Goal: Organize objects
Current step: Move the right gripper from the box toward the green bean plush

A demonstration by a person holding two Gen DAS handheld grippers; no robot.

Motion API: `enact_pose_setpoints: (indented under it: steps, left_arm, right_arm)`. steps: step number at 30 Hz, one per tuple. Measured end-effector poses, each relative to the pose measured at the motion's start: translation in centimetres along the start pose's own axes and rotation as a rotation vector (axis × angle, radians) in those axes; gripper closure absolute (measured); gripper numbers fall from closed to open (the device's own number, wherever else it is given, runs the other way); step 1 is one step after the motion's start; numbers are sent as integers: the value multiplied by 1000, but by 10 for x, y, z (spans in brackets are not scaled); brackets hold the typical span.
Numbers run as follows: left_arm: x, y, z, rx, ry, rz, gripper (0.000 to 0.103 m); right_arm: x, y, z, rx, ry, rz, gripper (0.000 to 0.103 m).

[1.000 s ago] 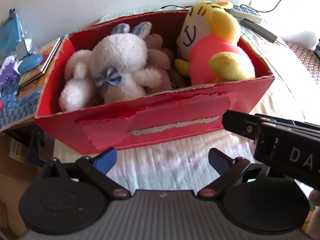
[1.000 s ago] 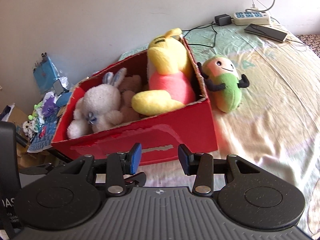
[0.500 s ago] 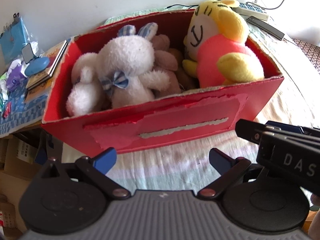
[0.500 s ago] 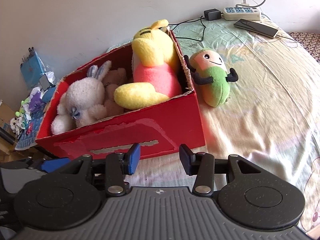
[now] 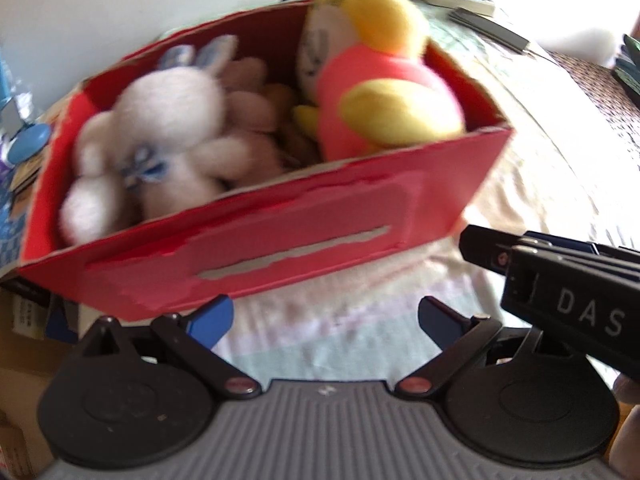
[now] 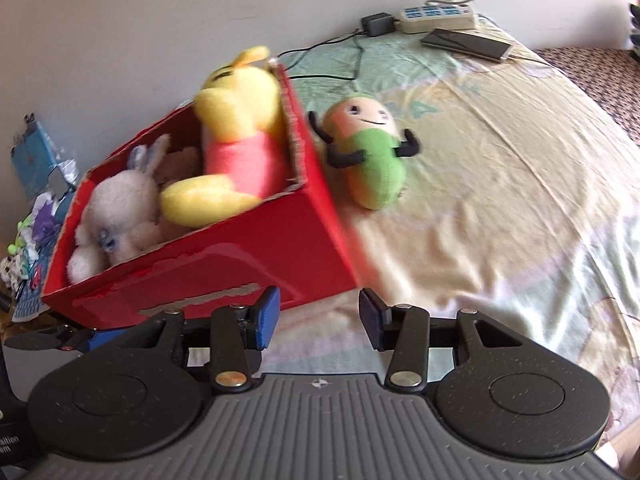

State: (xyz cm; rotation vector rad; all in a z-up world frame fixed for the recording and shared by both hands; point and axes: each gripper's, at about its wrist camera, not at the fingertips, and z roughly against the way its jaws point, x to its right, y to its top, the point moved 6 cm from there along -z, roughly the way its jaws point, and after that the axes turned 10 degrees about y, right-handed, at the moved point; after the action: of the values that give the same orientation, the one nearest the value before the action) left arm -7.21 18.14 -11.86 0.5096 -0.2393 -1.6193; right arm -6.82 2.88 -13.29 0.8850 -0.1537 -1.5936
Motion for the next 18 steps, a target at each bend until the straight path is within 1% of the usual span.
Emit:
enact_pose_setpoints:
  steps: [6,10,14,18]
  left_arm:
    - [36,4,-4,-11,-57,-61,5]
    - [58,7,-4,-13,-79,-93,5]
    - [75,11,-7,-25,-84,-108,4]
    - [89,16,-11,-48,-80,-99,5]
  right_arm:
    - [33,1,9,2,-41,-56,56]
    - [51,2,12,-6,-55,-80,56]
    - [67,7,10,-19,-41,-92,56]
    - [83,18,8,-30,-12,-88,56]
